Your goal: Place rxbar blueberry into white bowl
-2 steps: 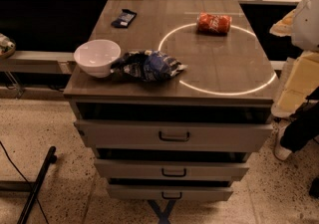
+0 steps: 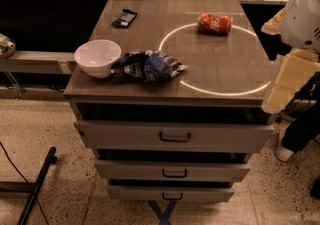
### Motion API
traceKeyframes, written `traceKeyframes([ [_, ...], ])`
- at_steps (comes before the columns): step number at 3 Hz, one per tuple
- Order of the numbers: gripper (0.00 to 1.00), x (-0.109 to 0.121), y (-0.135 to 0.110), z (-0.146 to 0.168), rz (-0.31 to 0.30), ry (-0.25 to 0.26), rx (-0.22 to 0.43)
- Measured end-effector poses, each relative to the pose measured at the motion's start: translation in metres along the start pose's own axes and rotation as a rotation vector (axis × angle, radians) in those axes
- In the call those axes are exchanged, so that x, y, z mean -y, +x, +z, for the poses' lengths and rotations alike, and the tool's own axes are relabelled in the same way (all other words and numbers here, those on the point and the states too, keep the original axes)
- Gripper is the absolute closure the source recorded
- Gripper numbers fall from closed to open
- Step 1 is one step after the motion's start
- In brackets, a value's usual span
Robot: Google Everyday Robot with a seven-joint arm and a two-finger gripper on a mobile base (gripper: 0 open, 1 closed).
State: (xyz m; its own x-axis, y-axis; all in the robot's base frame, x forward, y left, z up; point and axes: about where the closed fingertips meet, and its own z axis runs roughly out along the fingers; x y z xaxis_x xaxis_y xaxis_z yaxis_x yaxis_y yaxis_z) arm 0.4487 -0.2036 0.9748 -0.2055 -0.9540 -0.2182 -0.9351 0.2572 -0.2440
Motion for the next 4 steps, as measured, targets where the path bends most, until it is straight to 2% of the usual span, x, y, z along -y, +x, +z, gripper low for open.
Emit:
traceKeyframes([
  [1,0.0,0.036,-0.058,0.018,-0.037,0.017,0.045],
  [2,0.0,0.107,-0.116,0.037,-0.044,0.076,0.196],
  [3,0.0,0.166,-0.12,0.049,-0.019,0.071,0.402],
  [4,0.0,0.212,-0.122,0.048,0.117,0.148,0.52],
])
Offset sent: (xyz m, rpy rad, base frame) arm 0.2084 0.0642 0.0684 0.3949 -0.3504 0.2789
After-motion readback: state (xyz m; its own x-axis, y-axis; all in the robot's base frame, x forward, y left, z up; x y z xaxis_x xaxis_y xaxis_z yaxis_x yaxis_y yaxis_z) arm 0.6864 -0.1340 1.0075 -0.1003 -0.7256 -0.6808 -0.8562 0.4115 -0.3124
